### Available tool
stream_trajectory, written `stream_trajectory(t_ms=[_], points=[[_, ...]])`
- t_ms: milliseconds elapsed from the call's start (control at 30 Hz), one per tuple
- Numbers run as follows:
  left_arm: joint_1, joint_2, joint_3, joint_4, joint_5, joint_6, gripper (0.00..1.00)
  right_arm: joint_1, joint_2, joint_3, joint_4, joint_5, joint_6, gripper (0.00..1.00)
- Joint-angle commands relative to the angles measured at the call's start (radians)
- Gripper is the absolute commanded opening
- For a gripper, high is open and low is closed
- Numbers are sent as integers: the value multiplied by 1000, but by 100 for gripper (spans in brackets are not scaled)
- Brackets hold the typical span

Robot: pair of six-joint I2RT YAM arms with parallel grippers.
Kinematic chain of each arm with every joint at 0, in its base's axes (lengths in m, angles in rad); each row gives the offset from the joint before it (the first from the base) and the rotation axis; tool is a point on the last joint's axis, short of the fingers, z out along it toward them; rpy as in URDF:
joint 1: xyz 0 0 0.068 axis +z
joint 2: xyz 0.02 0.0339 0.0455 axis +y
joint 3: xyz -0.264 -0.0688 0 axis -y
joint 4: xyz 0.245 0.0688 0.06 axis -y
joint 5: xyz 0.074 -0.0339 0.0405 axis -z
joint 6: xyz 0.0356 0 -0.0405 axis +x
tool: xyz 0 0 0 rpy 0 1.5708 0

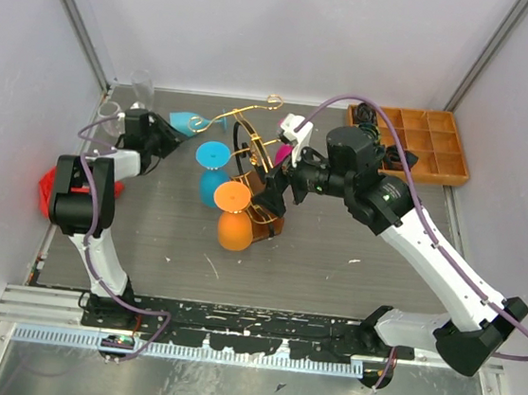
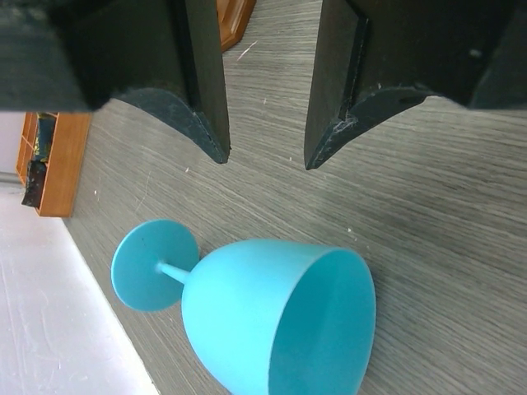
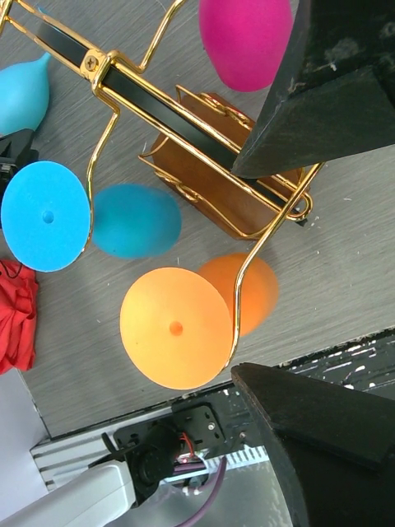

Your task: Take the wine glass off the wine glass rack

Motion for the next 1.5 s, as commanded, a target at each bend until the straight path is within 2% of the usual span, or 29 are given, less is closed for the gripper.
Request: stream_trajectory(t_ms=[0,333,567,733,1033,1133,1267,1467], points=[[0,-21,-31,30,-2,4,48,-3,-16,40,30,-8,-15,100],[-11,-126,-131,40,-18,-7,47,-3,-24,35,34,-21,-11,100],[-40,-231,-219,22,-64,-7,51,-3,-36,27,47,-38,2,100],[-46,-250,-229,2,-102,9,54,-4,-51,23,39,-42,3,100],[-63,-375,-233,-162,-202,53,57,-4,-55,18,27,-30,-7,100],[-63,-426,-245,-186,-253,84,61,-3,-47,16,33,-39,-8,100],[-63,-373,-177,-239,-234,118,63,-3,-29,22,39,-51,-3,100],[-64,-280,-147,-237,-137,51,61,-3,-31,23,31,-35,-13,100]])
